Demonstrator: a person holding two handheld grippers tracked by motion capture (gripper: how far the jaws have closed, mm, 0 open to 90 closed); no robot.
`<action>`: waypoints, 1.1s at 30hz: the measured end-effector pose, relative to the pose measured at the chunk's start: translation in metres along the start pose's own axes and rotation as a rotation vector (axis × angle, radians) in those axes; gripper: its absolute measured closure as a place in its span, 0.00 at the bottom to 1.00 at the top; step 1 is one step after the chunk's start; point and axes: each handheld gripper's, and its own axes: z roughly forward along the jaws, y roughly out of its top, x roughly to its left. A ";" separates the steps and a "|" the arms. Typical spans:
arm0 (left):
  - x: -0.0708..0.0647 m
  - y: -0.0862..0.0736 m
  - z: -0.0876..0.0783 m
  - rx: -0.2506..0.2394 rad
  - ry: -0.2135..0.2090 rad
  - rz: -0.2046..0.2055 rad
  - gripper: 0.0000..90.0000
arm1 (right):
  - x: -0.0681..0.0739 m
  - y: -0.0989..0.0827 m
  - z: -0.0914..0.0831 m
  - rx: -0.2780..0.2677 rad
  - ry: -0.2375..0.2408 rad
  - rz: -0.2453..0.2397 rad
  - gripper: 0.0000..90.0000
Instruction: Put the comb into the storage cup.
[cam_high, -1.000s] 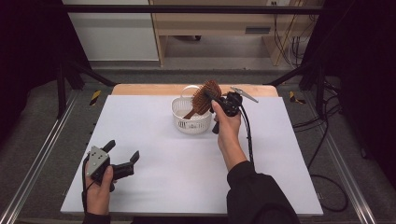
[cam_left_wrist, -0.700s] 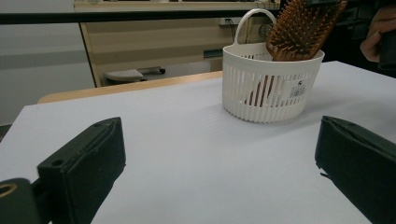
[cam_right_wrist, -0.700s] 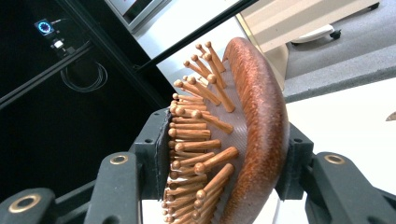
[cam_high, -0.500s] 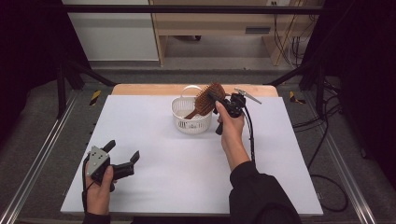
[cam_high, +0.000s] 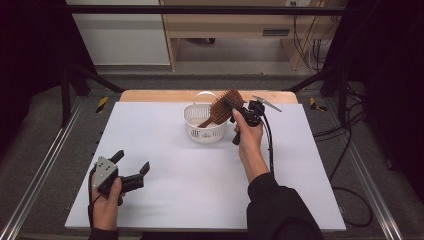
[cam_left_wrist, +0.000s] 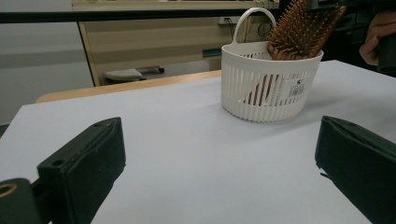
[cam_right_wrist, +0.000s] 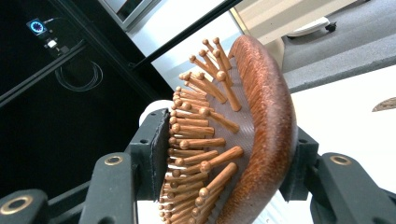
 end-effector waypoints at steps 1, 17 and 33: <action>0.000 0.000 0.000 0.001 0.000 0.000 0.02 | 0.000 0.000 0.000 0.001 0.001 0.001 0.50; 0.000 0.000 0.000 0.000 0.000 0.001 0.02 | 0.000 -0.002 0.002 0.022 0.001 -0.007 0.47; 0.000 0.000 0.000 0.003 -0.001 0.003 0.02 | -0.003 0.002 -0.002 0.044 -0.031 -0.072 0.36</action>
